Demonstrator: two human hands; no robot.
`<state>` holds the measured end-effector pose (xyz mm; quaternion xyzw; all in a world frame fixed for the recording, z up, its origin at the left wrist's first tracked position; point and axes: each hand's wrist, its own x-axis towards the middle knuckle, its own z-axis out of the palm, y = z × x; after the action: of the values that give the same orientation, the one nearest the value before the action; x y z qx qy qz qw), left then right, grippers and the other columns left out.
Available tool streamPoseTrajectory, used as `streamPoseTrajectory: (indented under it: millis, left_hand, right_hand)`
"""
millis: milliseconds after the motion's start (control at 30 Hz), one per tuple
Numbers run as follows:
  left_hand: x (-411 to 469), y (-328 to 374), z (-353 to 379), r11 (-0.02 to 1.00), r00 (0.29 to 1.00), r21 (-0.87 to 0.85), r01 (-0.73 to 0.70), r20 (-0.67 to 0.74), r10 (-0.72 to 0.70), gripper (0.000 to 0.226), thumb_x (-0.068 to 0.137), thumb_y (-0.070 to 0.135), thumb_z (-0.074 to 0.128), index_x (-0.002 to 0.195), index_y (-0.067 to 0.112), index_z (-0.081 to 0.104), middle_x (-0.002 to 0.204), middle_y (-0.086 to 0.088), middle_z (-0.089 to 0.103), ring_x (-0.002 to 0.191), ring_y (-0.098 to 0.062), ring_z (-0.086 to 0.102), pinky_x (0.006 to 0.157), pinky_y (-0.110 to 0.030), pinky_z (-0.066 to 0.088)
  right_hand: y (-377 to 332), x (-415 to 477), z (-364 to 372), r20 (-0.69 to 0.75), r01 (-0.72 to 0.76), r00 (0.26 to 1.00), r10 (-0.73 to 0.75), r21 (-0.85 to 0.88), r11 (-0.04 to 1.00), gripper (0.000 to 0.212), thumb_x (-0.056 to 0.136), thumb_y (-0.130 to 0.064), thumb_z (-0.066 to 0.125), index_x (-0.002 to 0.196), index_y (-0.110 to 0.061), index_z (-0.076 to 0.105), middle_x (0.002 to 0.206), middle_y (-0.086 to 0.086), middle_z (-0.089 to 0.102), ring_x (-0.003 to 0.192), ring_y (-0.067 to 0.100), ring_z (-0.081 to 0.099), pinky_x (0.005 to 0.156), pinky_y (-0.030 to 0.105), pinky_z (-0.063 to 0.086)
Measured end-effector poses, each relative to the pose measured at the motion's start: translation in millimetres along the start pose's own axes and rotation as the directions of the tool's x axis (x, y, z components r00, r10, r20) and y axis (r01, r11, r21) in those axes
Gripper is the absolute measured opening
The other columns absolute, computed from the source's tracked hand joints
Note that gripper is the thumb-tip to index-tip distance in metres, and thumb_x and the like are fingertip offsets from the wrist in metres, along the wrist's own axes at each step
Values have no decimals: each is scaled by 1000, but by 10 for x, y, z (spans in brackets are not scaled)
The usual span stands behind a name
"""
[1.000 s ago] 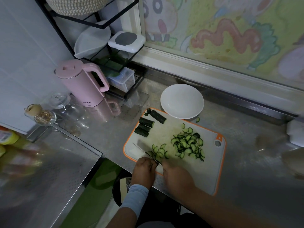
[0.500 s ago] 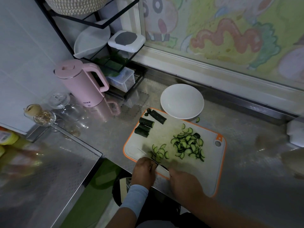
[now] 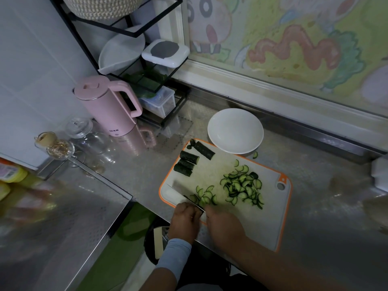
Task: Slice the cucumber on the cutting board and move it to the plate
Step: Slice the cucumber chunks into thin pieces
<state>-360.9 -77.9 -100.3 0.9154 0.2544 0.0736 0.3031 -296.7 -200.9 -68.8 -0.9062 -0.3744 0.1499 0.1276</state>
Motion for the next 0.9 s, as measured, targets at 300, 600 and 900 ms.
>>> streamPoseTrajectory:
  millis: [300,600,900]
  left_hand:
    - [12,-27,-15,999,999,48,-11,33,9,18,65,12,83,64,15,66,69,-2,61,68,-24,59,67,-19,36]
    - [-16,-19,-17,996,997,65,-64,-43,67,17,62,7,84,66,12,69,72,-4,62,71,-20,59,71,-20,39]
    - [-10,-26,-3,999,998,15,-44,-37,45,21,62,-1,81,64,14,66,72,-3,59,74,-16,51,69,-17,36]
  right_hand:
    - [101,-216,-69,-38,19,999,-23,-112,994,17,68,-23,71,83,-22,62,52,-1,56,43,12,56,38,21,31]
    - [151,-217,5,-104,18,994,-32,-136,991,44,37,-29,91,71,-24,64,44,-5,50,35,4,49,33,18,32]
    - [20,-38,97,-131,8,991,-19,-81,997,49,42,-23,90,83,-23,63,48,-1,53,37,7,51,35,17,36]
